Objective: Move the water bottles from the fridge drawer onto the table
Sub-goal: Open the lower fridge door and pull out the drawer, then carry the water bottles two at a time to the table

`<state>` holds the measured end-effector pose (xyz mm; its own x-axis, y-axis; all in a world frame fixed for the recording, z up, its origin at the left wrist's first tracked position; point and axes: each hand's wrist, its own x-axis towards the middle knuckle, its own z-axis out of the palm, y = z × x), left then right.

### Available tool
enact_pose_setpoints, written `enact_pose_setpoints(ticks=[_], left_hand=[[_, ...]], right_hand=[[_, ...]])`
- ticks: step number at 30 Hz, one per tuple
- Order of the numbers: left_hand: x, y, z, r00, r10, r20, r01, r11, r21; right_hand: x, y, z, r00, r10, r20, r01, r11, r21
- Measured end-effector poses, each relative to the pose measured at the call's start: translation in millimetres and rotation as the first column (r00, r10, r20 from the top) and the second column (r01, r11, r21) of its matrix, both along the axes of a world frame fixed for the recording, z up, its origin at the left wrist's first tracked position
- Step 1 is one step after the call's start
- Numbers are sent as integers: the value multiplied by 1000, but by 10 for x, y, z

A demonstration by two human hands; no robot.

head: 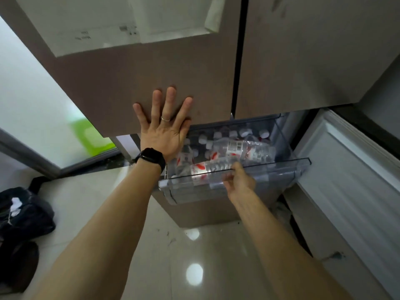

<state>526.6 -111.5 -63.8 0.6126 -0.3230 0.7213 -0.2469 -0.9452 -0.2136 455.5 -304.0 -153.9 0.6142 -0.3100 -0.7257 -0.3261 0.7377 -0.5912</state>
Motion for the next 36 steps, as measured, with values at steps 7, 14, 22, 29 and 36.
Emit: enact_pose_setpoints(ticks=[7,14,22,29,36], left_hand=[[19,-5,-10,999,-20,38,21,1000,-20],[-85,-85,15,999,-51,-5,50,995,-85],[-408,-157,154,987,48,-151,-64,992,-107],[-525,-77,358,946,8,-324,-36,996,-81],[-470,-138,271,955,63,-290,-82,995,-55]], right_hand=[[-653,14,-44,999,-21,-29,22,998,59],[-736,19,50,998,24,-59,-23,999,26],[-813,-148,157,974,206,-97,-203,978,37],[-868,-148,193,970,210,-122,-211,978,11],[-903,-198,184,965,192,-181,-200,980,-26]])
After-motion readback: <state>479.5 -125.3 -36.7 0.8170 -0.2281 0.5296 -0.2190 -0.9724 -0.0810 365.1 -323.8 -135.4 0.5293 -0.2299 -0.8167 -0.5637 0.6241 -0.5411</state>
